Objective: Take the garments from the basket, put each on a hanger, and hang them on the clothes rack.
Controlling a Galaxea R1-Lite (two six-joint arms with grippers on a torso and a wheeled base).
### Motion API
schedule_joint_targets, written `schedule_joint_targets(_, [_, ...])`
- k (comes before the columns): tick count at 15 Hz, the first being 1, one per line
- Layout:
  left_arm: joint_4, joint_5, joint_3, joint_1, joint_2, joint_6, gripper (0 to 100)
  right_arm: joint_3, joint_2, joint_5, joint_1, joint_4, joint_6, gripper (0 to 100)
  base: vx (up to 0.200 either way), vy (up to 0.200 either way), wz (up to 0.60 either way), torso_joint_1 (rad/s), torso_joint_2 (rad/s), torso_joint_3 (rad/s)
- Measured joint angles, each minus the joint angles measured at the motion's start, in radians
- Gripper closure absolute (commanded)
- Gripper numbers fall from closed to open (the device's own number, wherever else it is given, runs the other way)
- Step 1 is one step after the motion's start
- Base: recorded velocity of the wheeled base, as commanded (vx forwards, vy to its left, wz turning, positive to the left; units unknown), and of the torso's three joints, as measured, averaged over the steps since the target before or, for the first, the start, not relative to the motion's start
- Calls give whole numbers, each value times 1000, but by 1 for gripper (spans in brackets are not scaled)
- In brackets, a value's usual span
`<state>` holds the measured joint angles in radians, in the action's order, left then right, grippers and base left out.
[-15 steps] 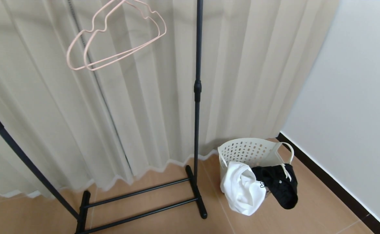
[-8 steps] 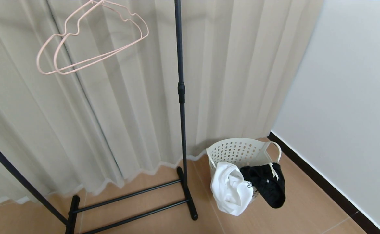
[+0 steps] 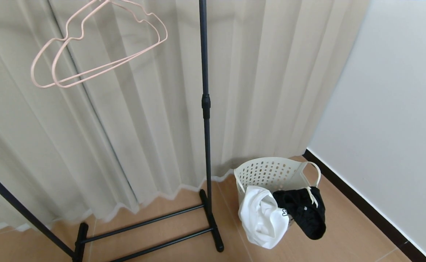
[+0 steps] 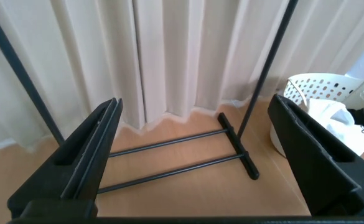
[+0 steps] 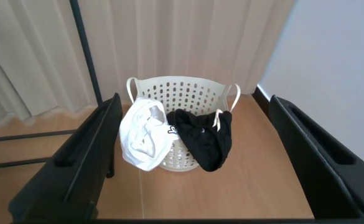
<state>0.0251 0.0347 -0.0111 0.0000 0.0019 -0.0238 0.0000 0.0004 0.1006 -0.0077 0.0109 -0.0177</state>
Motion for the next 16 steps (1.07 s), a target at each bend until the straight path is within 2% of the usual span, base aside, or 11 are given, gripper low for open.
schedule_joint_targets(16, [1, 5, -1, 0, 0, -6, 0, 0, 0, 0, 0, -1, -7, 0, 0, 0, 0, 1, 3, -181])
